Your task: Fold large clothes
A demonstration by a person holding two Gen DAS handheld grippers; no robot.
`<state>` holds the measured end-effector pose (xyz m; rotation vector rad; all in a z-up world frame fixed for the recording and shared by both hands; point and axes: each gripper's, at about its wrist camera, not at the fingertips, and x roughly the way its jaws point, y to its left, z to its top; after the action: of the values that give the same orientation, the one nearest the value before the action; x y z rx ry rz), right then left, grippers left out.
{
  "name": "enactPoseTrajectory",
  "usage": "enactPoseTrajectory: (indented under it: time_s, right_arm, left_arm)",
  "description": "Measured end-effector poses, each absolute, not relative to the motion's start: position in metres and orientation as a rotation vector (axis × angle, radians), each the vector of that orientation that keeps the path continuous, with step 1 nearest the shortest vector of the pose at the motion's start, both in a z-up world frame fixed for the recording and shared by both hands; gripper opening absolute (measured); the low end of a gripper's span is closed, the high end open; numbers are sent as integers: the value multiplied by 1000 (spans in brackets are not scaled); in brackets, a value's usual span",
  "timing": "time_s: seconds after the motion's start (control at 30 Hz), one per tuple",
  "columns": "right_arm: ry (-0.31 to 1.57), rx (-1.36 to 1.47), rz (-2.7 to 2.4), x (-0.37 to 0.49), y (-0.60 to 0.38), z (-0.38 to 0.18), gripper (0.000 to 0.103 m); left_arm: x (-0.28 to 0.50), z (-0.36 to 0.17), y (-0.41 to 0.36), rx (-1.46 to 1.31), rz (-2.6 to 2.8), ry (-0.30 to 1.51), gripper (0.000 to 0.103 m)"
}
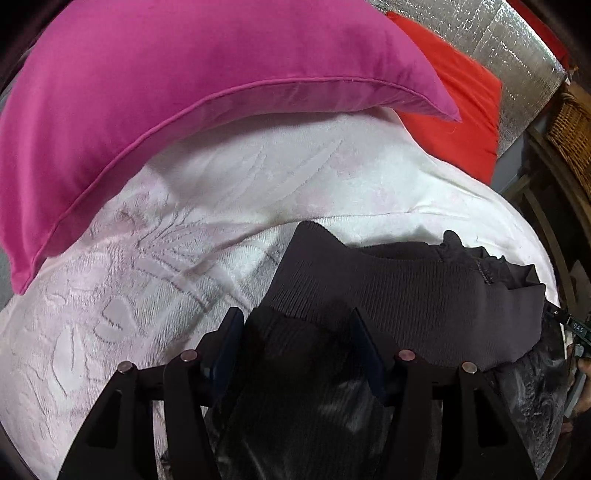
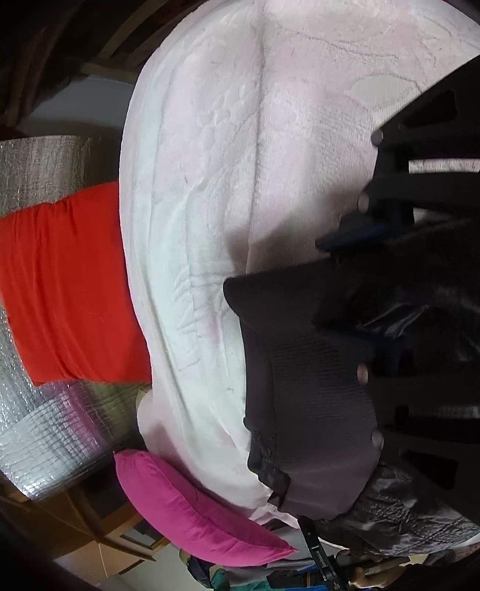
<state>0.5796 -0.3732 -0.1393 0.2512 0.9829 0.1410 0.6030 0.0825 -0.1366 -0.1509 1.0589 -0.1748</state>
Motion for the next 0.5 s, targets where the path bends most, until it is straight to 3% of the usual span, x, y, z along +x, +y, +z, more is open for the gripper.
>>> enactPoseTrajectory:
  time_s: [0.03,0.07,0.1,0.2,0.37,0.5]
  right_arm:
    - [987,241,134,579,-373,-139,28]
    - [986,232,130,579,-372,-139,26]
    - [981,216,127,577,-369,-137,22]
    - [960,170,100,575,-362,-130,18]
    - [826,118,29,561,-360,-98,16]
    - [920,146,-51,577,-373,-133,16]
  left_arm:
    - [606,-139,81,-142,-165,1069,61]
    - [608,-140,79,-126,-146,1077,54]
    - [610,-141,76,-108,-129,1082,40]
    - [609,-143,71,-67,-101,1085,24]
    - [600,-129,84,-113,-32,986,19]
    - [609,-155,86,-126,5,1070,20]
